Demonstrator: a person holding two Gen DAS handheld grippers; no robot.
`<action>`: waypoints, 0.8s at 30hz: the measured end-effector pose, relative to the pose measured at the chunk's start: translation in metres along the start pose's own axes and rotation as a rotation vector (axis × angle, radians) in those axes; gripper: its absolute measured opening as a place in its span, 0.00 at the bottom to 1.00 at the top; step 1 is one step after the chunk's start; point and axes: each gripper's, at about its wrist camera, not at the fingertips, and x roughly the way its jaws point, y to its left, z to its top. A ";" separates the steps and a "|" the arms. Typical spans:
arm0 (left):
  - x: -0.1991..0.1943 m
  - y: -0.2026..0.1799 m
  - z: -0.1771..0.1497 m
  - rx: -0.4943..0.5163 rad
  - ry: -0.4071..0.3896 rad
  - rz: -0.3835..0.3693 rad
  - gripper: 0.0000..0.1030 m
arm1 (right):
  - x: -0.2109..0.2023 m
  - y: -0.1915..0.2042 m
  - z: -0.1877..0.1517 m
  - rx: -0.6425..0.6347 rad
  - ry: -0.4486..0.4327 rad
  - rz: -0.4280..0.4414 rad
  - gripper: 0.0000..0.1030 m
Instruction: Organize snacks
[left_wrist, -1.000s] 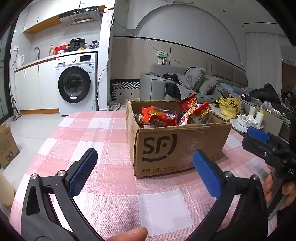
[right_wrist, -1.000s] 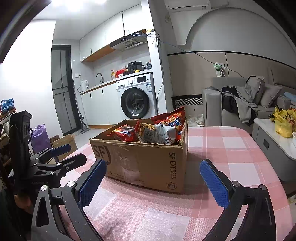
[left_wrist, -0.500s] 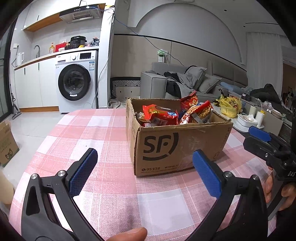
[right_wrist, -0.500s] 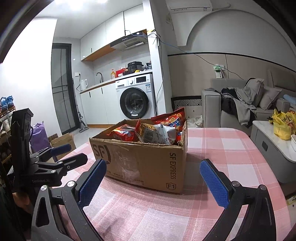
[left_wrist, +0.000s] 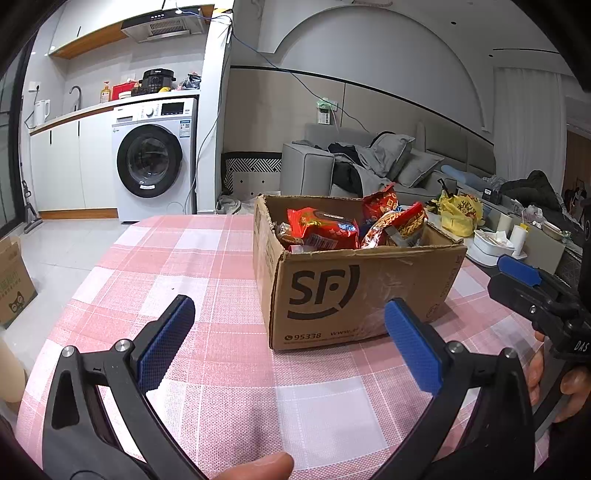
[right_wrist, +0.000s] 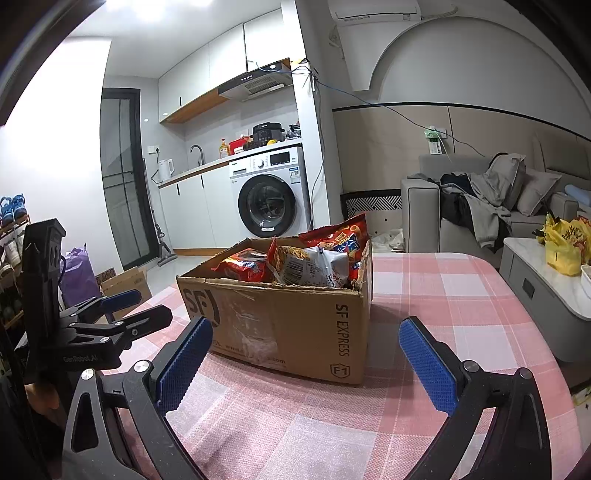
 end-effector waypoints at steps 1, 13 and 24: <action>0.000 0.000 0.000 0.000 0.001 0.001 0.99 | 0.000 -0.001 0.000 0.002 0.000 0.001 1.00; 0.000 0.000 -0.001 -0.001 0.002 -0.001 0.99 | 0.004 -0.002 0.000 -0.002 0.002 0.002 1.00; 0.000 0.000 -0.001 -0.005 0.003 0.001 0.99 | 0.006 -0.002 -0.001 0.004 0.005 0.004 1.00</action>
